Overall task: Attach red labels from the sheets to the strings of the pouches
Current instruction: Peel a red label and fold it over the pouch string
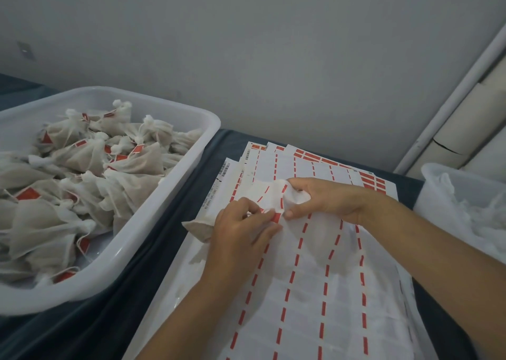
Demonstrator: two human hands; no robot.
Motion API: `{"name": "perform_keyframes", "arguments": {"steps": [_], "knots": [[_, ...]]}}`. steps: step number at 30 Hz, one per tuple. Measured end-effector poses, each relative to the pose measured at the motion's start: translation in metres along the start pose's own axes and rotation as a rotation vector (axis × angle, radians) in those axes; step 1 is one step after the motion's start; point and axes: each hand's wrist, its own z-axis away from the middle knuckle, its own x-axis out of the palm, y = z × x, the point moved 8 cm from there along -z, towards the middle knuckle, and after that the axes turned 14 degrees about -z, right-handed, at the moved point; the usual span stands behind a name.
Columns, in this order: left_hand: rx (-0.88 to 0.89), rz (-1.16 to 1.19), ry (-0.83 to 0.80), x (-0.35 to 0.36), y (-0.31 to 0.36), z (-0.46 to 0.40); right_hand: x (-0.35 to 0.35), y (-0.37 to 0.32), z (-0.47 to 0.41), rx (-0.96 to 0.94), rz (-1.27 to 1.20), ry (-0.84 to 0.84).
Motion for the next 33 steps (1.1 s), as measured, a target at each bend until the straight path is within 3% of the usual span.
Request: {"name": "perform_keyframes", "arguments": {"steps": [5,10,25,33], "knots": [[0.051,0.066,-0.079,0.0,0.008,-0.001,0.006,-0.001,0.003,-0.015,0.0,-0.047],[0.186,-0.073,0.002,-0.012,0.016,-0.001,0.003,-0.006,0.002,-0.04,0.064,-0.03],[0.207,-0.103,-0.021,-0.013,0.012,-0.006,0.004,-0.013,0.005,-0.024,0.076,-0.034],[0.241,-0.16,0.1,-0.023,0.015,-0.004,0.002,-0.017,0.006,-0.001,0.014,0.024]]}}
